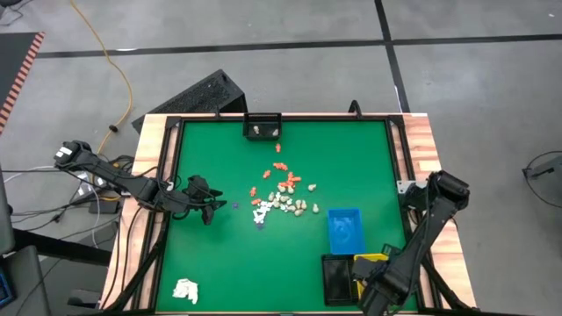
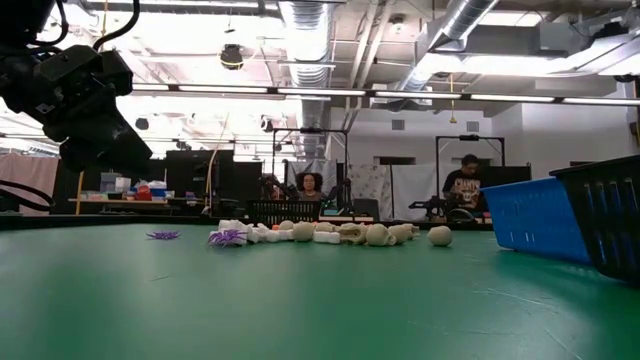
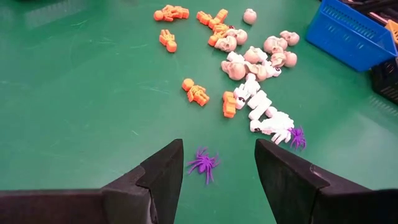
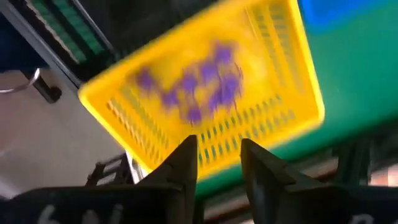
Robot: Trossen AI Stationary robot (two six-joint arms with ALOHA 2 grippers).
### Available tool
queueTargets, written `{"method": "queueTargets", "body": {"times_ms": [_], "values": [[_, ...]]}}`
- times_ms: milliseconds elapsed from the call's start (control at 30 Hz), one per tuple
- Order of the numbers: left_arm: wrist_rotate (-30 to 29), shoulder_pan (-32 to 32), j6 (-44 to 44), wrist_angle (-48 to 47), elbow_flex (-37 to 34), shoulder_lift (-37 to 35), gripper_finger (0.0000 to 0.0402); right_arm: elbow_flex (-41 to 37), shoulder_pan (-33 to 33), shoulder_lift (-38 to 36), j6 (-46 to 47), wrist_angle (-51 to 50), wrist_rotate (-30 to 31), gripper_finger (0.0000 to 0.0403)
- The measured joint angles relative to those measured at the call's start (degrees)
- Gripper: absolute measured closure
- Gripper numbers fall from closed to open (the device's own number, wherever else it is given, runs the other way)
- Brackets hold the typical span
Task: Sort Halloween decoration
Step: Put the purple spider toy into the yellow bin
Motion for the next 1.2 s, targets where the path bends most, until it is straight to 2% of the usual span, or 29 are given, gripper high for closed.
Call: {"method": "queueTargets", "body": {"times_ms": [133, 300, 367, 433, 567, 700, 800, 867, 1000, 1200], "values": [[0.0, 0.0, 0.0, 0.0, 0.0, 0.0, 0.0213, 0.0, -2.3, 0.0, -8.0, 1.9, 14.9, 0.0265], [0.0, 0.0, 0.0, 0.0, 0.0, 0.0, 0.0213, 0.0, -9.1, 0.0, -22.1, 8.1, 34.7, 0.0264], [0.0, 0.0, 0.0, 0.0, 0.0, 0.0, 0.0213, 0.0, -12.7, 0.0, -30.2, 13.4, 38.6, 0.0264], [0.0, 0.0, 0.0, 0.0, 0.0, 0.0, 0.0213, 0.0, -16.6, 0.0, -39.9, 20.2, 39.7, 0.0264], [0.0, 0.0, 0.0, 0.0, 0.0, 0.0, 0.0213, -1.9, -23.6, 0.0, -61.2, 38.5, 37.2, 0.0264], [0.0, 0.0, 1.5, 0.0, 0.0, 0.0, 0.0213, -6.1, -30.0, 0.0, -78.0, 59.0, 26.6, 0.0264], [0.0, 0.0, 1.7, 0.0, 0.0, 0.0, 0.0213, -9.1, -34.5, 0.4, -82.9, 69.9, 15.6, 0.0264], [0.0, 0.0, 1.7, 0.0, 0.0, 0.0, 0.0213, -9.8, -37.0, 1.5, -84.1, 72.8, 11.0, 0.0264], [0.0, 0.0, 1.7, 0.0, 0.0, 0.0, 0.0213, -9.9, -40.2, 5.2, -86.8, 75.3, 7.5, 0.0264], [0.0, 0.0, 1.7, -0.1, 0.0, 0.0, 0.0213, -9.8, -40.9, 11.9, -91.3, 79.4, 5.1, 0.0264]]}}
